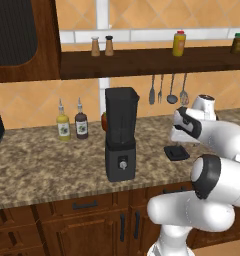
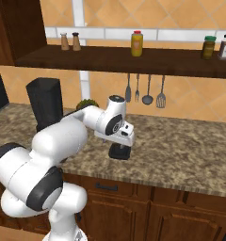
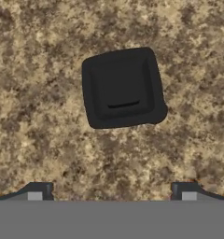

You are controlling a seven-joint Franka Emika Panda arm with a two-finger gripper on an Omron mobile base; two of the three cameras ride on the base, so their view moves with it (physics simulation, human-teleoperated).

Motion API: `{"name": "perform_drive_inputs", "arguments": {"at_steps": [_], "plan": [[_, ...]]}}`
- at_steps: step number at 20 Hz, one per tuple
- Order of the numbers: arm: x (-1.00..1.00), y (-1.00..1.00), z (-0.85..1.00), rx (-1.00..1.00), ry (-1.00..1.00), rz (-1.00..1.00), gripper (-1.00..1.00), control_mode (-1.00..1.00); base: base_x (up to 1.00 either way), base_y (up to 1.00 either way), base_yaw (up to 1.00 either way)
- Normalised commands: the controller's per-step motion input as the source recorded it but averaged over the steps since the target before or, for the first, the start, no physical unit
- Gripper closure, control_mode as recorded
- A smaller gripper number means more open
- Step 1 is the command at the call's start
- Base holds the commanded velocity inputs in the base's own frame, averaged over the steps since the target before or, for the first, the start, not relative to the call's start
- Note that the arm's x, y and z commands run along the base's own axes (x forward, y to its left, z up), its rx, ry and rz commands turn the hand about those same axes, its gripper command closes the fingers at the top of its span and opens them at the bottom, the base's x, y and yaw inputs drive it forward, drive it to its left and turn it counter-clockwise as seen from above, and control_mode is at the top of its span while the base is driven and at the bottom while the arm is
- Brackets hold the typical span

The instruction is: Close the lid blender by securely placing the lid on top.

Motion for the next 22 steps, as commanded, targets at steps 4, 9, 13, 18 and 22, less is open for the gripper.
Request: {"name": "perform_drive_inputs", "arguments": {"at_steps": [4,9,13,18,22], "plan": [[0.25,-0.22,-0.30,-0.03,0.03,0.00,-1.00,-1.00,0.00,0.00,0.00],[0.21,-0.07,-0.18,-0.01,0.03,0.00,-1.00,-1.00,0.00,0.00,0.00],[0.10,0.00,-0.16,0.00,-0.02,0.00,-1.00,-1.00,0.00,0.00,0.00],[0.14,0.00,-0.35,0.00,-0.04,0.01,-1.00,-1.00,0.00,0.00,0.00],[0.09,0.00,-0.34,0.00,-0.01,0.00,-1.00,-1.00,0.00,0.00,0.00]]}}
